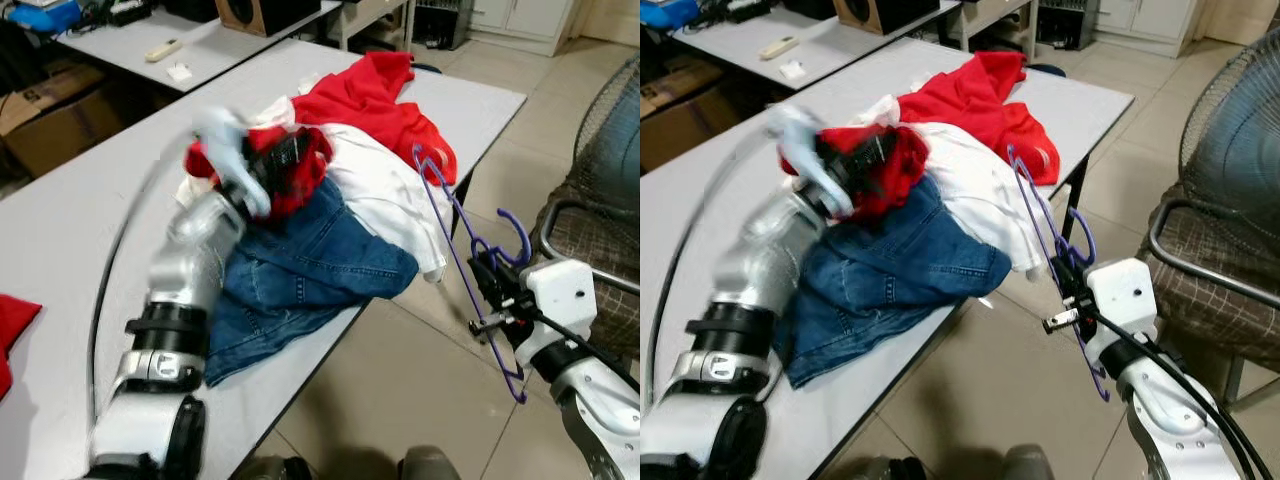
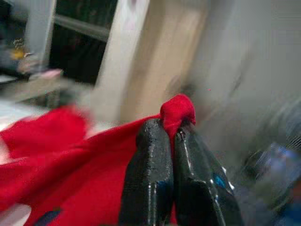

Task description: Hang hanger

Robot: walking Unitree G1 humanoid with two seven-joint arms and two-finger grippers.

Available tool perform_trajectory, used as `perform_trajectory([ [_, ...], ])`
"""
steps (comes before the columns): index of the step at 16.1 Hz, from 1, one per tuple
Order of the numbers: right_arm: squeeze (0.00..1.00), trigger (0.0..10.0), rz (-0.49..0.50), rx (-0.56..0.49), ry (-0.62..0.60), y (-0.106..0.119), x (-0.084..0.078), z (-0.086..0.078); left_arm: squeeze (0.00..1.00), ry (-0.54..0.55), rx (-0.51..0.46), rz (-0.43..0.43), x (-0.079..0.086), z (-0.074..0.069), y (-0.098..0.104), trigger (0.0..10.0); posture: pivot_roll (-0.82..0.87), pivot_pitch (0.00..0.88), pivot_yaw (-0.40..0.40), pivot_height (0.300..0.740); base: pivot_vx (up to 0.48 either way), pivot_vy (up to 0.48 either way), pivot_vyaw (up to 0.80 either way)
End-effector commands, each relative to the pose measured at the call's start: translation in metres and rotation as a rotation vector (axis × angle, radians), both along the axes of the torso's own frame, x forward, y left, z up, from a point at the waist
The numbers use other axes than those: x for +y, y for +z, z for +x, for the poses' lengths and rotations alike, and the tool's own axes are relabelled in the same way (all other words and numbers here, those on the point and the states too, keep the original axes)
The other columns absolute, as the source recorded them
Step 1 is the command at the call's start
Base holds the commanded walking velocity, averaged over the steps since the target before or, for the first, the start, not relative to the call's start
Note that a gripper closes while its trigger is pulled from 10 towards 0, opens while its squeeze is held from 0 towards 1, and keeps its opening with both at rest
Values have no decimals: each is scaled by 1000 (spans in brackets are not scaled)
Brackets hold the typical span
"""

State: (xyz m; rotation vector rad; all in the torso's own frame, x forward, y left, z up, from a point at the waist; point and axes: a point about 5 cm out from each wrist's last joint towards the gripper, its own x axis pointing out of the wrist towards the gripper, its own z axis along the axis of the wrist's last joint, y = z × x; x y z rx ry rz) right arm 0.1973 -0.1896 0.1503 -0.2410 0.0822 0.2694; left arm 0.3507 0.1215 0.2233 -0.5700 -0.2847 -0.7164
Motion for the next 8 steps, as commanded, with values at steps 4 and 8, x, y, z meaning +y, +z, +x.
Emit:
perform_trajectory([
  [4, 0, 10000, 20, 3, 14, -1, 3, 6, 0, 53, -15, -186, 36, -2, 21, 0, -249, 0, 122, 740, 0, 0, 0],
  [8, 0, 10000, 30, 3, 16, -2, 6, 7, 0, 29, 53, -74, 44, -11, 9, 0, -246, 0, 126, 740, 0, 0, 0],
])
